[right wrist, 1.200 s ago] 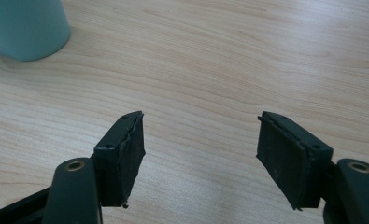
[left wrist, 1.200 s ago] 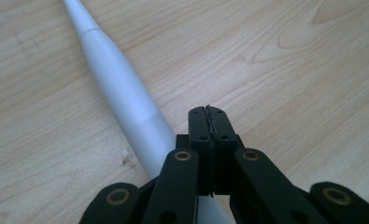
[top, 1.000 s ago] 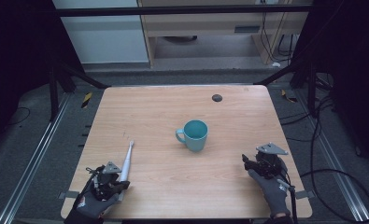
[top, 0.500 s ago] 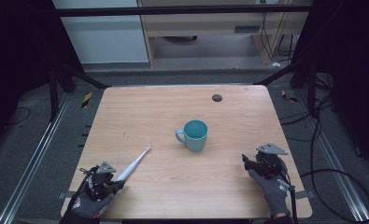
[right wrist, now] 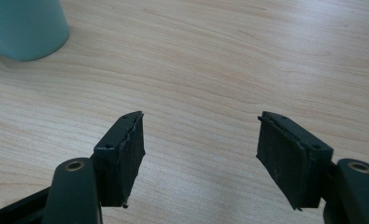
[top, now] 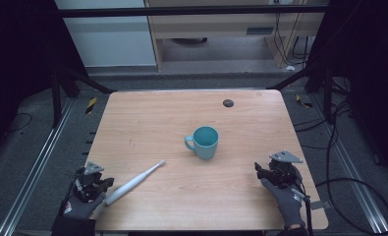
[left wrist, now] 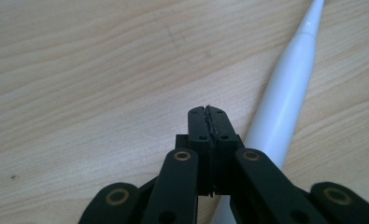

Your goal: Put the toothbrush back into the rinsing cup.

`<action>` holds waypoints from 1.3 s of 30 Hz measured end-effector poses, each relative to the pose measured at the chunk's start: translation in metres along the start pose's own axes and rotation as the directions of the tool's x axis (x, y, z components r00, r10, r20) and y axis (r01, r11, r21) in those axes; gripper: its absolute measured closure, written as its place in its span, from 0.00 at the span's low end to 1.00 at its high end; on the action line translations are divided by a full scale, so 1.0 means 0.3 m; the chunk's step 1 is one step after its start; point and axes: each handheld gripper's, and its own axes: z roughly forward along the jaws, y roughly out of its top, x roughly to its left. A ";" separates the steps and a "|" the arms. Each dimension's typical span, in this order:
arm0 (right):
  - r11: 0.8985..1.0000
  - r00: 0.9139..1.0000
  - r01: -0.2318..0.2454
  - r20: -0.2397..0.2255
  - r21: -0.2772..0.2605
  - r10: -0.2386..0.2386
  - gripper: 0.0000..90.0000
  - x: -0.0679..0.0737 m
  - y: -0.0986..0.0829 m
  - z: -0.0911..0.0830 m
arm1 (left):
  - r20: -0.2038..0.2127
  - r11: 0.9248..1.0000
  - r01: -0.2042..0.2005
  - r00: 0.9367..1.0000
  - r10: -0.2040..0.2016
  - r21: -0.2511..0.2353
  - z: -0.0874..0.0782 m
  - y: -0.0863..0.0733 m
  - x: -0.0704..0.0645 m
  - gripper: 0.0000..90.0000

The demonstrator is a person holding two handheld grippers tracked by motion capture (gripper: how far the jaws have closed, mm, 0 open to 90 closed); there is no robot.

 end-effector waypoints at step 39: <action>1.000 1.000 0.004 0.000 0.004 -0.004 0.35 0.000 0.004 0.001 | 0.156 0.970 -0.238 0.957 0.243 -0.047 -0.078 0.164 -0.044 0.41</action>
